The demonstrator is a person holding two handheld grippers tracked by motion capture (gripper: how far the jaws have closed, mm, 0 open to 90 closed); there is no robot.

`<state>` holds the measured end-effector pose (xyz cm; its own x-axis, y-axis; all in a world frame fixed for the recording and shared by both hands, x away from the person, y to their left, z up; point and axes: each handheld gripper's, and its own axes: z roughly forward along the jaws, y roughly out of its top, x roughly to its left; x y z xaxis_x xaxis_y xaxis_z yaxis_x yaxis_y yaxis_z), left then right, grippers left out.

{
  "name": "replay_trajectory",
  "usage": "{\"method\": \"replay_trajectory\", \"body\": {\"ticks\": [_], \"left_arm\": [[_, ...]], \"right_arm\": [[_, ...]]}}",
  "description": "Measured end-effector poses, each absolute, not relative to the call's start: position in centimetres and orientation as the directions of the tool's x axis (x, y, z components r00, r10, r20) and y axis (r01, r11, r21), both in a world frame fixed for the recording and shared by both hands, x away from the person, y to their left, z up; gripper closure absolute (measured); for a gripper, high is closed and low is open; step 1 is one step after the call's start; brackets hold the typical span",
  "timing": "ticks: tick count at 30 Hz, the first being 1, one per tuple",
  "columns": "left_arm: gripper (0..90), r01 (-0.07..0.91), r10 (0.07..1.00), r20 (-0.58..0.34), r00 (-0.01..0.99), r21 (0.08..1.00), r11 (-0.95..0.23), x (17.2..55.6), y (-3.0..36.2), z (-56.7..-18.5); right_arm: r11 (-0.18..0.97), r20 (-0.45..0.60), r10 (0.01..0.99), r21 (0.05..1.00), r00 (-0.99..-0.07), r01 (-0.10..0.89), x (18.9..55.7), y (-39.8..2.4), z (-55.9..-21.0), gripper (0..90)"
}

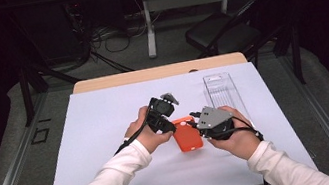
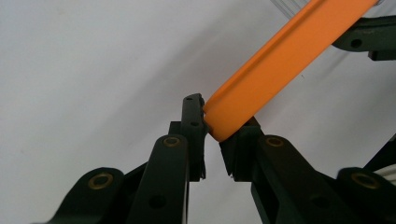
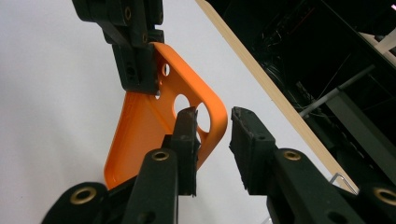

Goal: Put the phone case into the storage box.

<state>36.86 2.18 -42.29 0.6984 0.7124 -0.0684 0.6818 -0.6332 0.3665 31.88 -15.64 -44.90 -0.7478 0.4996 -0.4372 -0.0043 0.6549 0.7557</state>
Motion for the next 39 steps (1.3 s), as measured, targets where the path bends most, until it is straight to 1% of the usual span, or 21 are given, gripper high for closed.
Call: {"method": "replay_trajectory", "body": {"ticks": [17,29,39], "left_arm": [[79.8,0.682,0.712,-0.06,0.7,0.354,-0.641,36.8,2.0,-42.3],[79.8,0.683,0.713,-0.053,0.699,0.346,-0.643,36.7,2.1,-42.4],[79.7,0.683,0.714,-0.048,0.698,0.346,-0.644,36.6,2.0,-42.4]], "right_arm": [[0.691,-0.481,0.473,0.722,-0.738,-0.027,31.7,-15.0,-44.7,76.8],[0.733,-0.53,0.435,0.678,-0.728,-0.056,31.6,-14.2,-44.6,78.3],[0.754,-0.548,0.421,0.654,-0.723,-0.057,31.4,-14.0,-44.5,79.3]]}}
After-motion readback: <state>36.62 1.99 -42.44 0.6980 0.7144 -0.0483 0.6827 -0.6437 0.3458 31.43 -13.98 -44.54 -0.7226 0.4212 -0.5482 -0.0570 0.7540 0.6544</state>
